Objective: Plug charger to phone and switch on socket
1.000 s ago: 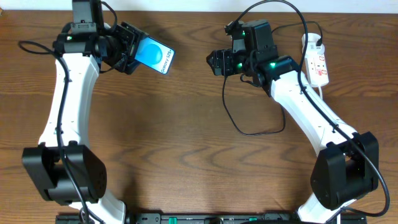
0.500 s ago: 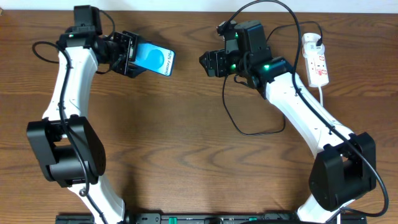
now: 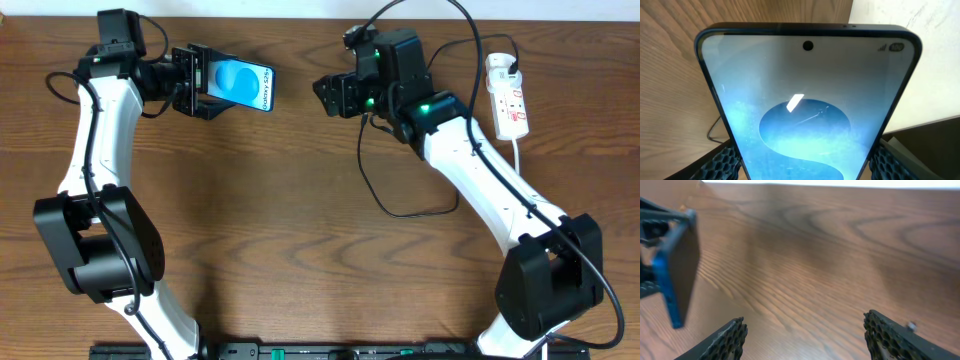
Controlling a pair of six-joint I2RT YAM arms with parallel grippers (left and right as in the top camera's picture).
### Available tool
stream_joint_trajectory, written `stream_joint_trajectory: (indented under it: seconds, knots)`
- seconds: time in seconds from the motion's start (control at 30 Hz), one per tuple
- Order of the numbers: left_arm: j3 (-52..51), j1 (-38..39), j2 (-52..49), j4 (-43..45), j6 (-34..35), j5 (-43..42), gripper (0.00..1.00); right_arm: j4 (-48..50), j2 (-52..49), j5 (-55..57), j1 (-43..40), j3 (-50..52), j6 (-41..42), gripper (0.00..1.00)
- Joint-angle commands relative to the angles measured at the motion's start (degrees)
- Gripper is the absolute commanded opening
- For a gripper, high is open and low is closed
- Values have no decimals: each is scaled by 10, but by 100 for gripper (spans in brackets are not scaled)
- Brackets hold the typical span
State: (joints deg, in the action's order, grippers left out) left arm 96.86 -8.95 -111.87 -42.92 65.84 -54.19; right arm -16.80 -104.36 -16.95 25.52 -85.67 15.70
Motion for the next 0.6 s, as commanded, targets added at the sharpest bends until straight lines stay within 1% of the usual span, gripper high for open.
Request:
stream_joint_trajectory:
  seconds: [0.0, 0.23, 0.33, 0.57]
  knots:
    - [13, -2, 0, 7, 5, -32, 7, 10, 2, -1, 15, -21, 20, 75]
    - [13, -1, -19, 15, 7, -33, 7, 12, 2, -29, 24, -47, 36, 75]
    - [13, -1, -29, 24, 7, -34, 7, 12, 2, -36, 25, -50, 40, 75]
    - [13, -1, -40, 50, 10, -44, 7, 7, 2, -47, 27, -51, 51, 73]
